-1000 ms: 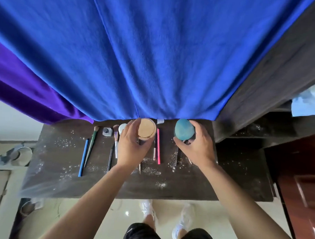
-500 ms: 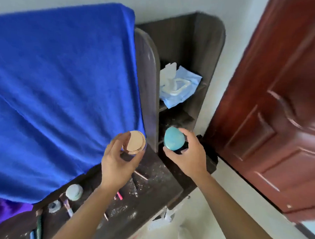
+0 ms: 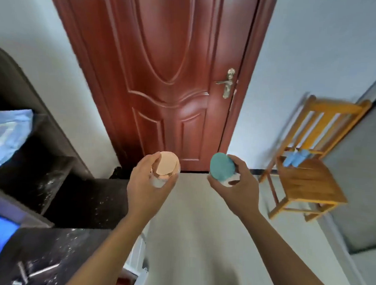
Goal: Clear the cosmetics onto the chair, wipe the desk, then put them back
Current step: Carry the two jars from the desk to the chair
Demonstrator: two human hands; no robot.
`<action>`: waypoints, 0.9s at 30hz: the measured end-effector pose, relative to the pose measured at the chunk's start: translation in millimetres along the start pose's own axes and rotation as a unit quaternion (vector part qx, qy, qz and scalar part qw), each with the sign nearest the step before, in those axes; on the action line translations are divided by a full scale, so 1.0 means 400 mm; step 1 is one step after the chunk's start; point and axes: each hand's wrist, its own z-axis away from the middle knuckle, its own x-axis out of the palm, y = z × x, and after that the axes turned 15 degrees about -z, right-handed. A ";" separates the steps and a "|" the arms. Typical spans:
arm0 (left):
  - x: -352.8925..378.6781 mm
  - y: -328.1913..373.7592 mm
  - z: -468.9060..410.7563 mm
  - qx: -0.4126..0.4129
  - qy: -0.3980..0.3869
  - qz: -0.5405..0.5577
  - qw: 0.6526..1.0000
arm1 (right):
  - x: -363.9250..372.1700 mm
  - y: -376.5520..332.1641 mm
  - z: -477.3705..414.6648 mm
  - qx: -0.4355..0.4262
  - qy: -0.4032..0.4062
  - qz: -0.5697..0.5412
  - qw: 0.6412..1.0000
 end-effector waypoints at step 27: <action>1.174 1.120 -0.194 0.200 -0.180 0.110 0.957 | -1.179 0.606 -0.602 0.115 0.212 0.088 0.967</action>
